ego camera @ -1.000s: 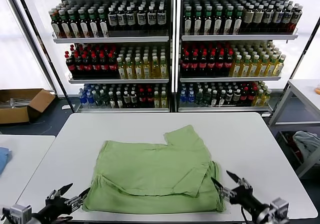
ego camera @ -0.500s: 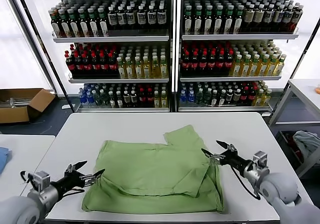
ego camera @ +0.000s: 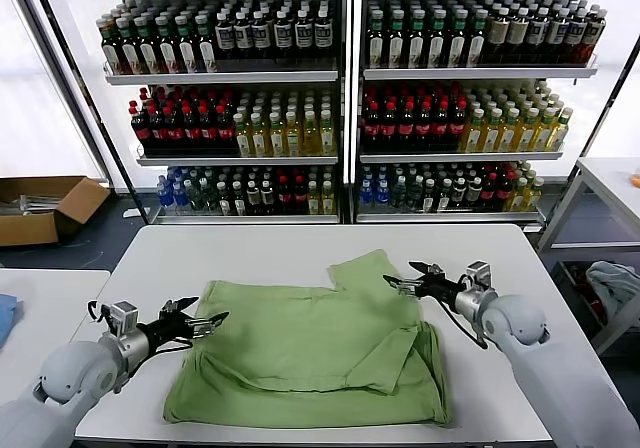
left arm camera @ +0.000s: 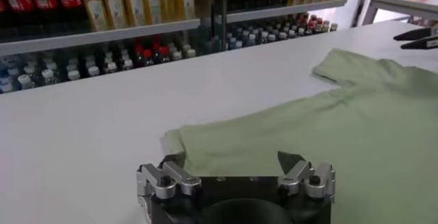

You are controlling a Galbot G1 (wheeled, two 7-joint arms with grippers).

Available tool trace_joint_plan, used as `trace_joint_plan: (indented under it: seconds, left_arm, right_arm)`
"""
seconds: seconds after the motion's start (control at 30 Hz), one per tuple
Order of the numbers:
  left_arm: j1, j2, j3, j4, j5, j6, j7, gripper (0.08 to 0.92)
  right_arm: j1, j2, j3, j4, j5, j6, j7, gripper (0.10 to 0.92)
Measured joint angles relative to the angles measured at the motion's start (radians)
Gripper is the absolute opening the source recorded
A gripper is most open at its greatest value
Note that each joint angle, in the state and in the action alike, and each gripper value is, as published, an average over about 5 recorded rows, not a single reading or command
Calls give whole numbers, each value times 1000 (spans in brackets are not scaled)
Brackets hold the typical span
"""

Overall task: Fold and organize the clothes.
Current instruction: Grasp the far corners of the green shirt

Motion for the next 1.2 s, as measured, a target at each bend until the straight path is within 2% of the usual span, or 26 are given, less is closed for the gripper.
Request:
trace_joint_plan:
  seconds: [0.5, 0.83, 0.93, 1.0, 1.2]
  left_arm:
    - [-250, -35, 187, 203, 6, -19, 16, 823]
    - [-319, -47, 245, 282, 20, -20, 22, 823]
    - [-321, -48, 252, 290, 24, -20, 24, 815]
    - [-321, -48, 256, 293, 26, -21, 26, 784]
    - [-314, -45, 260, 292, 29, -26, 31, 615]
  right_arm:
    - [142, 77, -90, -170, -24, -8, -16, 823]
    - [176, 99, -118, -241, -38, -6, -22, 821]
    - [177, 102, -125, -248, -44, -8, -23, 776]
    - [177, 103, -128, -251, -46, -8, -23, 716]
    - [167, 103, -130, -251, -49, -7, -26, 543]
